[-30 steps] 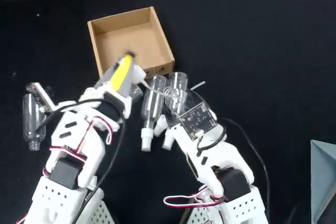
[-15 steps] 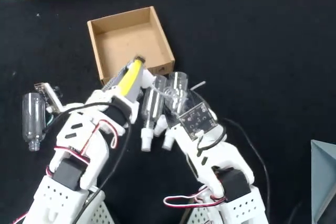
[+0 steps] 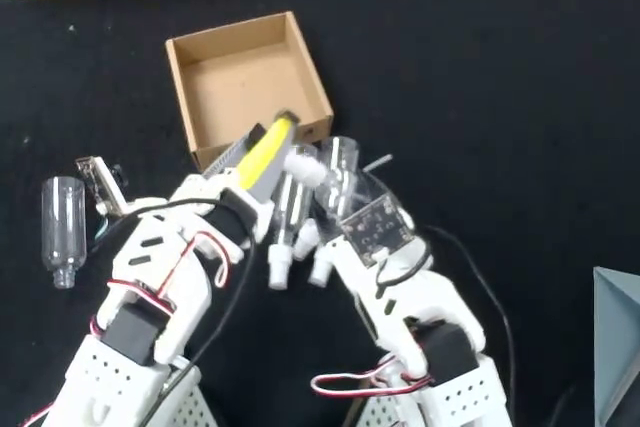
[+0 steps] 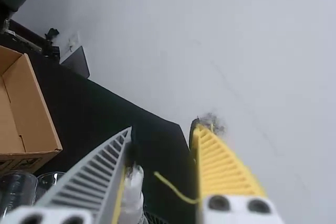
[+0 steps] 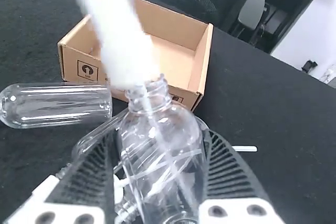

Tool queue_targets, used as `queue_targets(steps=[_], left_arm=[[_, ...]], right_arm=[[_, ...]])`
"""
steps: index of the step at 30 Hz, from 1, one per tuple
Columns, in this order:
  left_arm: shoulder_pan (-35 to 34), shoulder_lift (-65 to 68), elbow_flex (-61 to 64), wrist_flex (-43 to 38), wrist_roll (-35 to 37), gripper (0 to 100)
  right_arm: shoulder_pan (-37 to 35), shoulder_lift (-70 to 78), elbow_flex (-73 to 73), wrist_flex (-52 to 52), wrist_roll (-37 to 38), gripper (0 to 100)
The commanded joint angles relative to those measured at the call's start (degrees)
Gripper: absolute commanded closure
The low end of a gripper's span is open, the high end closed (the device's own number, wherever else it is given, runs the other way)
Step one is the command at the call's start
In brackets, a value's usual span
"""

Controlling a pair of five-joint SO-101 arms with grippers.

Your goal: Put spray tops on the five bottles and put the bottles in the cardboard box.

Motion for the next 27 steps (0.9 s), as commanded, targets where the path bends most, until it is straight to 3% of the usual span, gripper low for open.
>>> queue_targets(steps=[1, 21, 27], left_arm=[[0.84, -0.18, -1.01, -0.79, -0.53, 83], [0.04, -0.79, -4.18, -0.88, -0.62, 83], [-5.58, -0.79, -6.81, -0.97, -2.64, 83]], right_arm=[[-1.14, -1.45, -0.22, -2.11, -0.09, 93.2], [-1.05, -1.45, 0.66, -2.29, -0.09, 93.2], [-1.05, -1.45, 0.84, -2.29, -3.16, 93.2]])
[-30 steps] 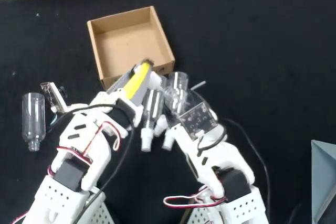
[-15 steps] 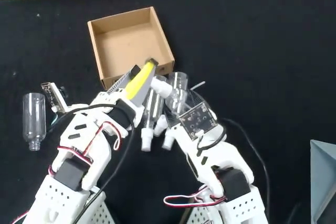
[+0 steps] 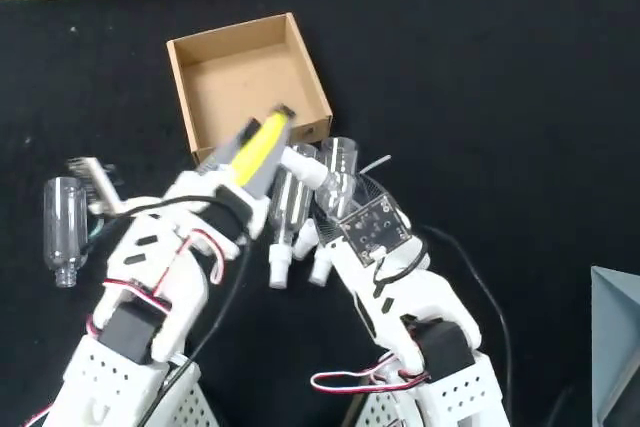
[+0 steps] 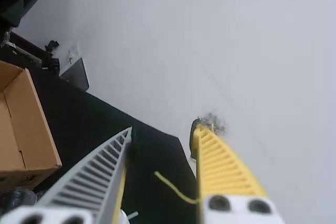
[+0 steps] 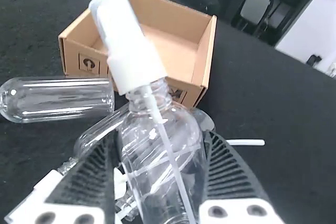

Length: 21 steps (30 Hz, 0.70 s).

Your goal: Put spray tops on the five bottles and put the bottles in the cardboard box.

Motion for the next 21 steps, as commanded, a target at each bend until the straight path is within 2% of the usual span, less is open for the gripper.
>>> queue_targets(steps=[1, 21], left_arm=[[-4.09, -0.88, -4.7, -0.97, -4.13, 83], [-15.16, -0.97, 2.24, -1.14, -5.45, 83]], right_arm=[[-1.05, -1.45, -0.66, -2.2, -2.29, 93.2], [-0.97, -1.45, -1.01, -3.52, -2.55, 93.2]])
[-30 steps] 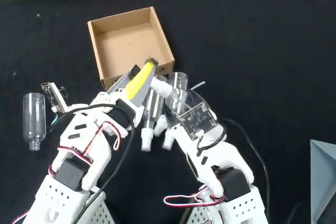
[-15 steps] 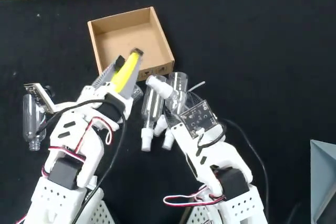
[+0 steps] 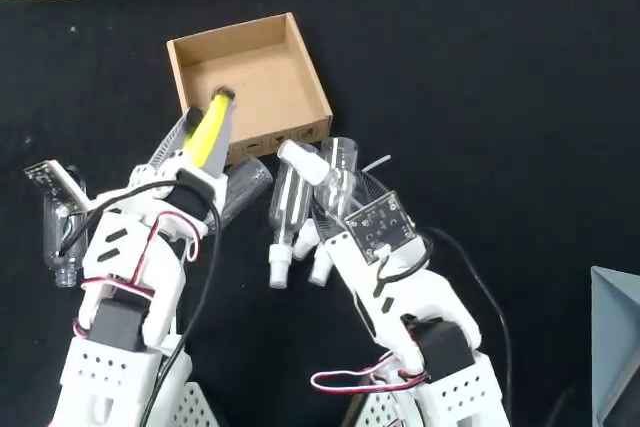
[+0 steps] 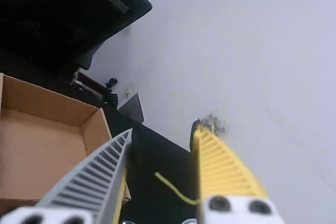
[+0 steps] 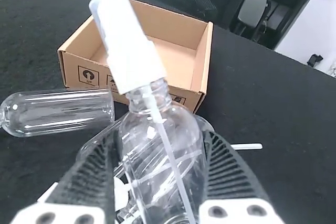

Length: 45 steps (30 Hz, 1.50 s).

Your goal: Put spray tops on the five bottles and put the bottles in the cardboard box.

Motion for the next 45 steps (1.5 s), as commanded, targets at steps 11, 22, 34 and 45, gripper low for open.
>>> queue_targets(steps=[11, 22, 34, 45], left_arm=[[-3.21, -0.97, 1.89, -1.23, -0.7, 83], [-3.03, -0.79, 2.42, -1.23, -0.79, 83], [3.65, -0.88, 4.53, -1.23, -1.23, 83], [2.68, -0.97, 4.09, -1.32, -3.16, 83]], right_arm=[[-1.41, -1.45, -3.21, -1.93, -0.79, 93.2], [-1.49, -1.45, -5.23, -1.93, -4.31, 93.2], [-5.45, -1.45, -5.32, -1.93, -4.31, 93.1], [-5.1, -1.45, -6.29, -1.93, -4.31, 93.0]])
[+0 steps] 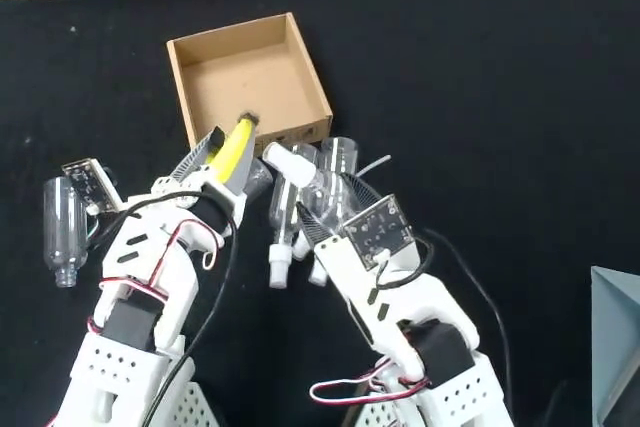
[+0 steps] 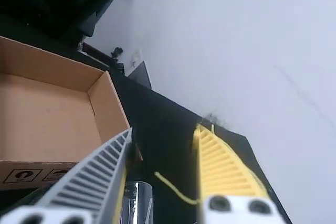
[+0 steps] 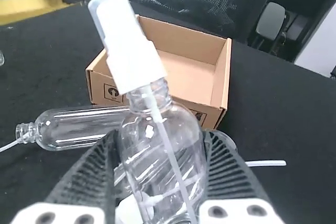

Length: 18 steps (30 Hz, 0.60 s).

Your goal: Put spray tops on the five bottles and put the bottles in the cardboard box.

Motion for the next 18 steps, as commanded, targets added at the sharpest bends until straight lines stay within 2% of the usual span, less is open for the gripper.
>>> queue_targets(steps=[1, 10, 18], left_arm=[[-2.51, -0.97, -1.54, -1.49, -0.26, 83], [-3.91, -0.97, 2.15, -8.62, -0.18, 83], [-3.47, -0.44, 2.59, -9.05, -0.35, 83]], right_arm=[[-0.53, -1.45, -4.62, -1.76, -0.44, 93.0], [-0.53, -1.45, -6.11, -1.76, -0.44, 92.8], [-0.53, -1.45, -6.81, -1.76, -0.44, 92.8]])
